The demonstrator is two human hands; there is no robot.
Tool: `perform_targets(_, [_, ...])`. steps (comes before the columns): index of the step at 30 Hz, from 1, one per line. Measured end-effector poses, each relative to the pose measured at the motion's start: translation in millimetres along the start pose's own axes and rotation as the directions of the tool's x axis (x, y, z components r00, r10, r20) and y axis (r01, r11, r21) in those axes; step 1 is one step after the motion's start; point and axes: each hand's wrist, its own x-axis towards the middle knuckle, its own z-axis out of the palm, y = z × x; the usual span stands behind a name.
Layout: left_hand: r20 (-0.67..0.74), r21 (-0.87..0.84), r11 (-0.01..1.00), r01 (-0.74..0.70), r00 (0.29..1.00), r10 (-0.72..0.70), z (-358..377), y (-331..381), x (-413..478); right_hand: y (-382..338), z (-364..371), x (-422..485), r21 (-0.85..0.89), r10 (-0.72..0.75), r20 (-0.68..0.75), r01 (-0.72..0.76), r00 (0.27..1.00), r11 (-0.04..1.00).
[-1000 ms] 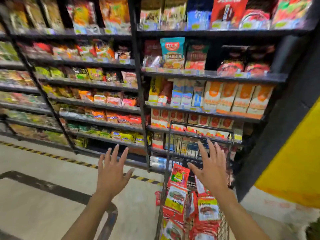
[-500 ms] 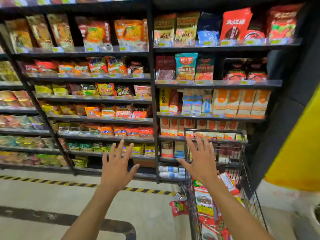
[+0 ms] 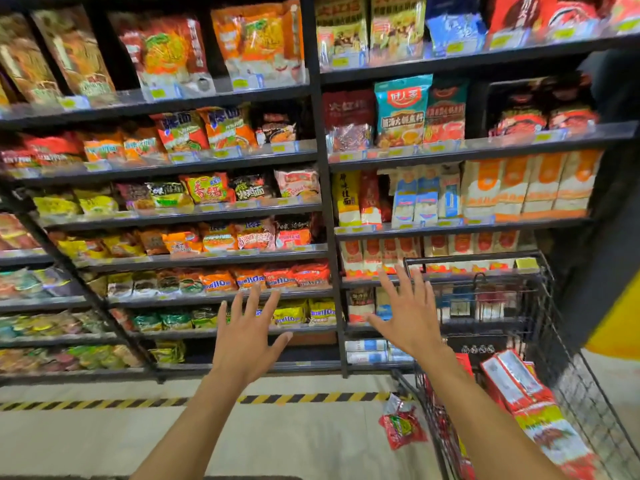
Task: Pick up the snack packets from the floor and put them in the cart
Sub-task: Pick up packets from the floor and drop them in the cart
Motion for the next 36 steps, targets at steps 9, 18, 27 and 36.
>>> perform_targets(9, [0.057,-0.009,0.972,-0.234,0.971,0.234,56.8,-19.9,141.2,12.8,54.2,75.1,-0.033,0.179,0.039,-0.178,0.983,0.984])
perform_targets(18, [0.128,-0.112,0.869,-0.482,0.86,0.494,127.1,24.2,252.9,39.1,92.6,82.5,-0.087,0.406,0.022,-0.403,0.914,0.911])
perform_targets(27, [0.205,-0.213,0.659,-0.722,0.626,0.752,215.2,46.9,354.9,18.1,141.0,94.9,-0.059,0.695,-0.025,-0.695,0.719,0.717])
perform_targets(36, [0.232,-0.267,0.484,-0.833,0.432,0.871,315.7,94.4,382.6,9.2,233.0,74.7,-0.055,0.799,0.098,-0.798,0.593,0.6])
